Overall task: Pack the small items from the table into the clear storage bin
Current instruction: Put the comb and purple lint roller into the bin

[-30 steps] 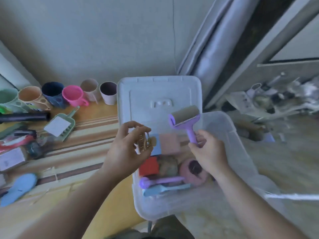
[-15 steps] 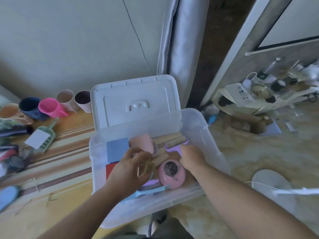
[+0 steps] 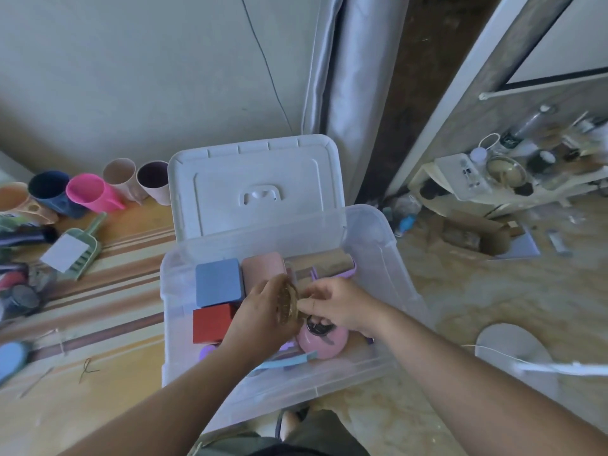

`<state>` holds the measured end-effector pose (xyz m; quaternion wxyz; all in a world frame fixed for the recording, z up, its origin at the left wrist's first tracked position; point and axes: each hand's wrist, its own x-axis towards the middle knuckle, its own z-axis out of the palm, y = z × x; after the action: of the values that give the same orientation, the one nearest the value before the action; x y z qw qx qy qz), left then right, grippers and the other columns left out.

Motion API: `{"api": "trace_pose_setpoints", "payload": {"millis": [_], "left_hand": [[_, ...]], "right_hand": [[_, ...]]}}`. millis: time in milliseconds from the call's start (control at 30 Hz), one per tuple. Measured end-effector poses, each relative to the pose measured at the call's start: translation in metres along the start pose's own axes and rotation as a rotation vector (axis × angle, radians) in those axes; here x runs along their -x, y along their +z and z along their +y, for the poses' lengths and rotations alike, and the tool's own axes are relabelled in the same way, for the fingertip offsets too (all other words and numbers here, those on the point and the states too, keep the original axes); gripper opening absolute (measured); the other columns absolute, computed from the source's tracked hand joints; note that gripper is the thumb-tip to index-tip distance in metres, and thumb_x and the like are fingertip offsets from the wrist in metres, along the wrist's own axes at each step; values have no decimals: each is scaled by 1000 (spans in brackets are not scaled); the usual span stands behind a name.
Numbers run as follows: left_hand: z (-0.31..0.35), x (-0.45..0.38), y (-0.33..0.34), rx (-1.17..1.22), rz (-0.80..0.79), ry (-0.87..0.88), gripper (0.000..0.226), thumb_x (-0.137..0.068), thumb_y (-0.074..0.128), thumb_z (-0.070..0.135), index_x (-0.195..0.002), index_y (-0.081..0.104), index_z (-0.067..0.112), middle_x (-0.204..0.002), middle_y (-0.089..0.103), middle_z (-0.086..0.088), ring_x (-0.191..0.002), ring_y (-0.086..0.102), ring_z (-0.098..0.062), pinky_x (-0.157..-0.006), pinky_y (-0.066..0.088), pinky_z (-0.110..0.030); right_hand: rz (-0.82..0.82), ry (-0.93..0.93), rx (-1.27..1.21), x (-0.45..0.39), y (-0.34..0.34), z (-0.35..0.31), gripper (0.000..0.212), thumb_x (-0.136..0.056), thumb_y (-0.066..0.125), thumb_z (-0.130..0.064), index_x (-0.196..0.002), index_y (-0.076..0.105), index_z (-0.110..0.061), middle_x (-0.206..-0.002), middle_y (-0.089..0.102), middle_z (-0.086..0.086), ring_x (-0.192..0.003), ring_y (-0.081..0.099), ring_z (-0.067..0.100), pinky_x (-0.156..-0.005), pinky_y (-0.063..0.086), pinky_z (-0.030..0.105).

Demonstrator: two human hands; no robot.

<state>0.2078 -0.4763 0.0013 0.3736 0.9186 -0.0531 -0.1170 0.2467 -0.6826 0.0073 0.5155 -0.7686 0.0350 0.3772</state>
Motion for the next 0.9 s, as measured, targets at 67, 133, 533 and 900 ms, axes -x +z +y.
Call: {"api": "trace_pose_setpoints", "payload": {"millis": [67,133,533,900], "left_hand": [[8,-6,9,58,-9,8,64,-78,83,44,-132,51,29,-117,58,6,-92,65,-13,-79,58,-33],[10,-10,14,81,-12,18,67,-74,87,45,-128,48,33,-114,57,11,-87,64,-6,-73,57,-27],[-36,21,-4,38,51,-167,65,-94,68,43,-148,31,47,-125,55,13,-99,62,-5,-86,59,-31],[-38,37,-5,42,46,-165,59,-96,66,39,-147,38,43,-122,53,19,-94,60,3,-82,58,-27]], "right_hand": [[28,-48,68,8,4,-2,31,-75,80,-52,-102,78,-38,-93,81,-4,-85,78,13,-81,62,35],[87,-65,95,11,0,-2,27,-74,77,-47,-100,77,-42,-91,81,-9,-85,78,11,-77,63,32],[179,20,906,-60,-24,42,36,-100,66,-26,-136,67,-28,-126,62,9,-115,64,35,-87,51,36],[206,263,677,-74,-29,49,29,-103,67,-27,-80,68,-45,-108,75,9,-94,72,33,-61,40,26]]}}
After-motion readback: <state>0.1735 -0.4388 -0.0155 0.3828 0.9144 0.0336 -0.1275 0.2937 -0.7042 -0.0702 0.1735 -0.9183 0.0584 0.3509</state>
